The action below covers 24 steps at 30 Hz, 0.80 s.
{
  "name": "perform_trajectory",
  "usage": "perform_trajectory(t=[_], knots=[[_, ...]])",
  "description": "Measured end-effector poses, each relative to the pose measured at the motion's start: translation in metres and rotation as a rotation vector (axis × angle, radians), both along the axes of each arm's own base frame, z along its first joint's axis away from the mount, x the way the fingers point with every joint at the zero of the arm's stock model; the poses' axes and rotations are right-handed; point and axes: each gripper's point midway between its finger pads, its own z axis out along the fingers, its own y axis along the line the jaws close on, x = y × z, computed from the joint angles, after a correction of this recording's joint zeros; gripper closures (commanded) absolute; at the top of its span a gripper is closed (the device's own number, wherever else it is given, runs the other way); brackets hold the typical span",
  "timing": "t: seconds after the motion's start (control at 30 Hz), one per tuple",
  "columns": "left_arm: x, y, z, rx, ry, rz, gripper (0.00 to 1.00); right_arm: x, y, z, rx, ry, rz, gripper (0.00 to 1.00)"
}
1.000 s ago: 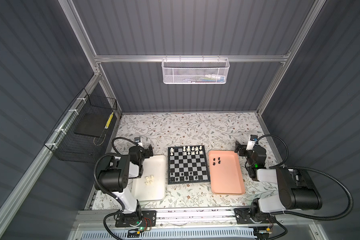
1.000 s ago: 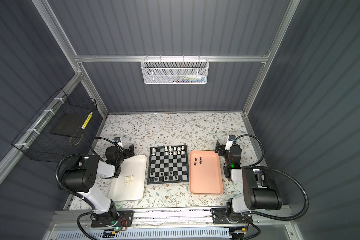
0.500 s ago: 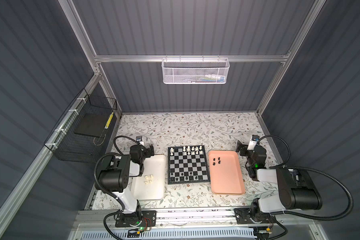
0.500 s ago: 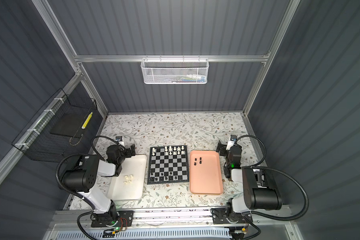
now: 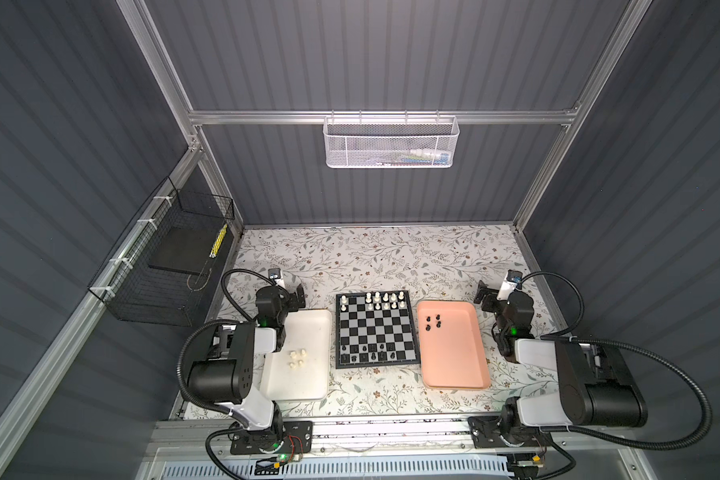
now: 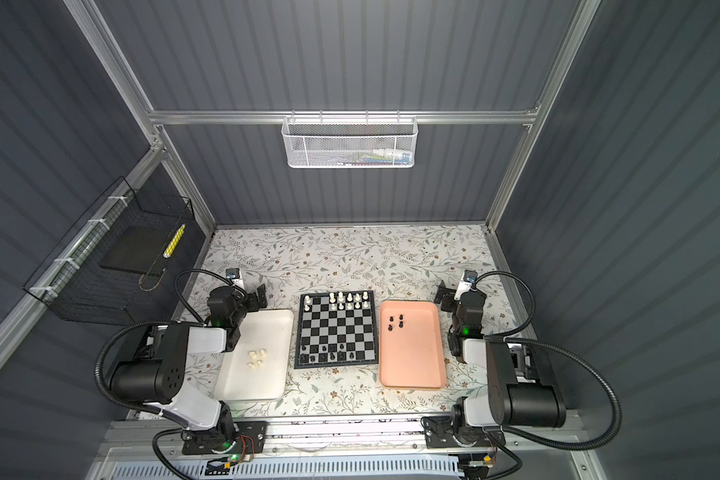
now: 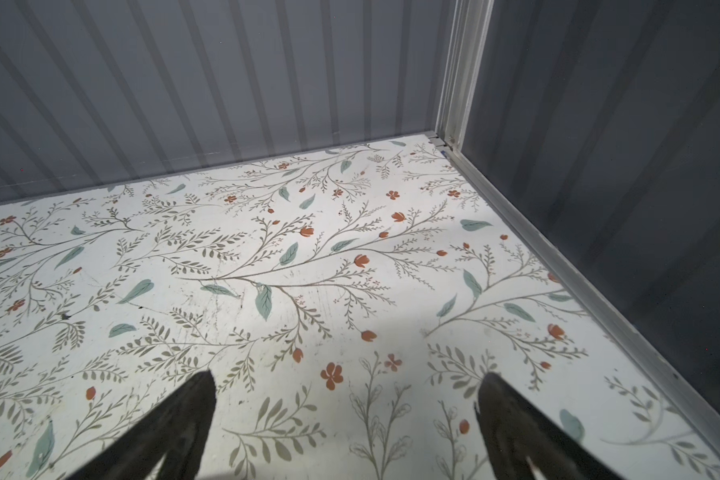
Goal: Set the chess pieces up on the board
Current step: 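Raise the left arm over the white tray while the right reaches the pink tray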
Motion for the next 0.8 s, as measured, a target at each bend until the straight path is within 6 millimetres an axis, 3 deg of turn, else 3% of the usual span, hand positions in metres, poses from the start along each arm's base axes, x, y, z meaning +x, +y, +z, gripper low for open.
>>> perform_trajectory(t=[0.17, 0.5, 0.67, 0.8], knots=[[0.01, 0.001, 0.008, 0.008, 0.047, 0.002, 0.01, 0.005, -0.005, 0.031, -0.001, -0.029, -0.028, 0.01], [-0.001, -0.002, 0.034, 0.041, 0.154, -0.031, 0.0, -0.02, -0.004, 0.07, 0.087, -0.033, -0.063, 0.07], [-0.009, -0.005, 0.049, 0.064, 0.214, -0.068, 0.0, -0.027, 0.012, 0.075, 0.179, 0.038, -0.037, 0.11], [-0.011, -0.007, 0.064, 0.086, 0.267, -0.098, 0.0, -0.039, 0.037, 0.065, 0.224, 0.134, 0.021, 0.15]])
